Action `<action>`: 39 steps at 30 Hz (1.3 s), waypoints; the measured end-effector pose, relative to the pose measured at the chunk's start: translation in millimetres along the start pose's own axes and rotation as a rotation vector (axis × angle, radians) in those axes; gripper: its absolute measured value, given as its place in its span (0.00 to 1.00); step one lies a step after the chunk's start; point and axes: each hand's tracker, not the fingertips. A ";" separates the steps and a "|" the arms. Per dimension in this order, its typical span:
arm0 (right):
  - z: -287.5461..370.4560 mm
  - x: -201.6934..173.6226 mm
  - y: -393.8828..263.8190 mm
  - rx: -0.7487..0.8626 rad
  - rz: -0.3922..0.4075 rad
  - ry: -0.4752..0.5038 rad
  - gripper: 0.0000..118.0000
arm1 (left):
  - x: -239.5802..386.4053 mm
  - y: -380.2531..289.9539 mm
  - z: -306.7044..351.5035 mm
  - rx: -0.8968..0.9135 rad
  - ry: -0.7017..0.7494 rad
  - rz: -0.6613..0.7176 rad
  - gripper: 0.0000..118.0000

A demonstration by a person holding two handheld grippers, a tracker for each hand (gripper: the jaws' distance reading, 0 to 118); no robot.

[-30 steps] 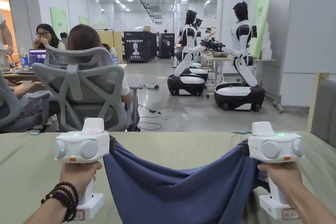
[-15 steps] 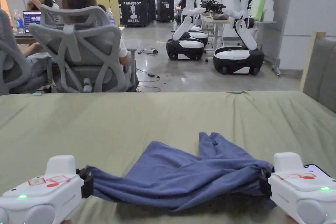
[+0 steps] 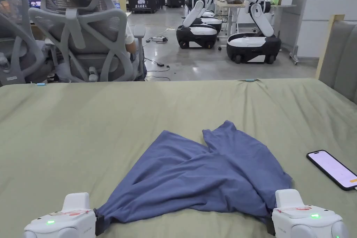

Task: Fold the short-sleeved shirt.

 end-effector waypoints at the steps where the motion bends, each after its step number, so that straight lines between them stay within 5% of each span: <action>1: 4.8 1.0 1.2 0.005 -0.003 0.006 0.10 | -0.3 1.7 3.0 0.006 0.010 0.004 0.15; 4: 28.6 4.8 3.6 0.122 0.019 -0.004 0.91 | -0.8 4.8 18.6 0.036 0.039 -0.024 1.00; 5: 36.0 4.4 4.9 0.162 0.026 -0.003 0.99 | 1.3 6.6 30.9 0.120 0.001 -0.024 0.95; 8: 58.8 -0.2 20.8 0.177 0.009 -0.010 0.94 | 1.6 19.5 39.2 0.114 -0.001 -0.030 0.93; 10: 60.3 0.2 20.9 0.215 -0.001 -0.001 0.77 | 4.1 27.4 48.3 0.131 0.006 -0.012 0.78; 12: 66.9 -4.0 24.5 0.244 -0.010 -0.011 0.24 | 5.7 29.8 57.0 0.183 0.023 -0.017 0.17; 13: 68.8 -6.7 26.0 0.256 -0.013 -0.024 0.00 | 6.7 31.3 57.4 0.195 0.062 -0.025 0.00; 19: 79.0 -10.0 28.6 0.270 -0.024 0.007 0.00 | -5.6 28.1 50.2 0.148 0.034 0.063 0.00; 20: 79.0 -10.6 28.7 0.273 -0.016 0.001 0.00 | -6.1 25.6 47.5 0.140 0.041 0.057 0.14; 22: 78.8 -10.7 29.2 0.265 -0.021 0.010 0.00 | -1.7 19.7 34.4 0.101 0.082 0.016 0.64; 23: 78.7 -10.9 29.3 0.264 -0.030 0.020 0.00 | 0.3 16.9 25.0 0.068 0.090 0.003 0.77; 26: 79.2 -12.2 30.8 0.270 -0.025 0.029 0.00 | 2.4 11.5 6.4 0.029 0.069 0.019 0.86; 28: 78.8 -13.8 32.3 0.267 -0.012 0.025 0.00 | 5.7 10.4 -0.2 0.002 0.060 0.021 0.73; 32: 77.8 -13.2 33.8 0.261 -0.006 0.024 0.00 | 18.5 -0.5 -15.4 -0.064 0.113 -0.072 0.67; 34: 77.6 -13.3 34.0 0.259 -0.006 0.024 0.00 | 20.1 -6.0 -13.0 -0.037 0.063 -0.034 0.48; 36: 77.2 -12.9 33.7 0.258 -0.007 0.022 0.00 | 18.8 -1.4 -2.3 -0.005 0.084 -0.032 0.07; 39: 75.5 -9.5 34.8 0.258 -0.010 0.019 0.00 | 13.4 2.3 7.4 0.014 0.065 -0.002 0.03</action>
